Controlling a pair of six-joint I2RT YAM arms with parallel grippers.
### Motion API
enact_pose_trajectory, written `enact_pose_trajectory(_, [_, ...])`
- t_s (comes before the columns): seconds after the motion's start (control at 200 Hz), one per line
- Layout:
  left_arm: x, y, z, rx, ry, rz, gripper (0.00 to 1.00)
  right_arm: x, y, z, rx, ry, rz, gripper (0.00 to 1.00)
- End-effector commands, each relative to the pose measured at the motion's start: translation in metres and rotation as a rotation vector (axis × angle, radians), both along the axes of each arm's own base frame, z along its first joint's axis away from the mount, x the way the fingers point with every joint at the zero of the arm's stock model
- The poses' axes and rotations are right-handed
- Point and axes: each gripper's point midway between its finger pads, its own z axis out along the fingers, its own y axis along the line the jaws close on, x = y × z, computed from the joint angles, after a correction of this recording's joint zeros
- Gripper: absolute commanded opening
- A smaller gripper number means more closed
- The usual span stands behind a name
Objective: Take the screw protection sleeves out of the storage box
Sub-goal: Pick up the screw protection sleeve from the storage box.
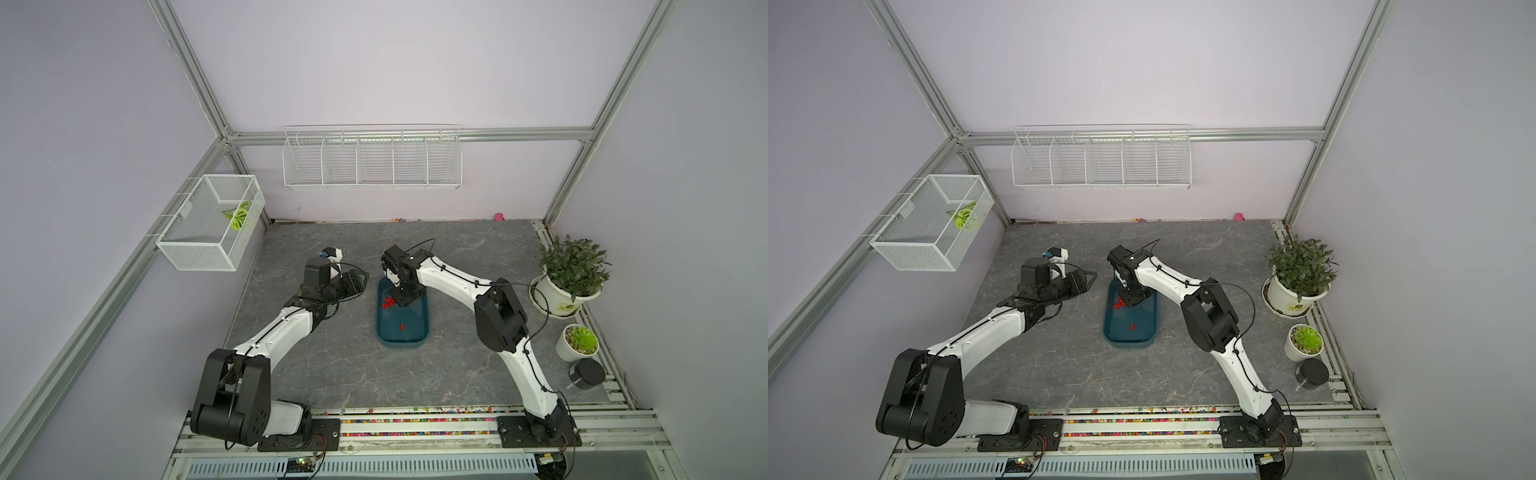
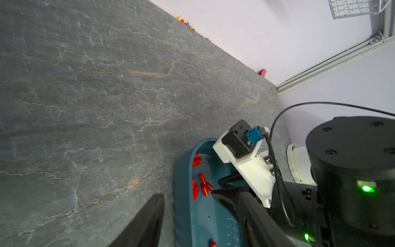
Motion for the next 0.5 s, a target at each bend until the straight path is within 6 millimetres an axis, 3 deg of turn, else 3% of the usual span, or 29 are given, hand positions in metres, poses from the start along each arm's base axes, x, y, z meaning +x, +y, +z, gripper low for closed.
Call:
enact_pose_trajectory(0.0, [0.0055, -0.0011, 0.0055, -0.001, -0.003, 0.014, 0.62, -0.0049, -0.0019, -0.0094, -0.015, 0.045, -0.011, 0.29])
enact_pose_trajectory(0.495, [0.0064, -0.0003, 0.0014, 0.004, 0.016, 0.022, 0.61, -0.0021, -0.0031, -0.0144, -0.005, 0.07, -0.028, 0.29])
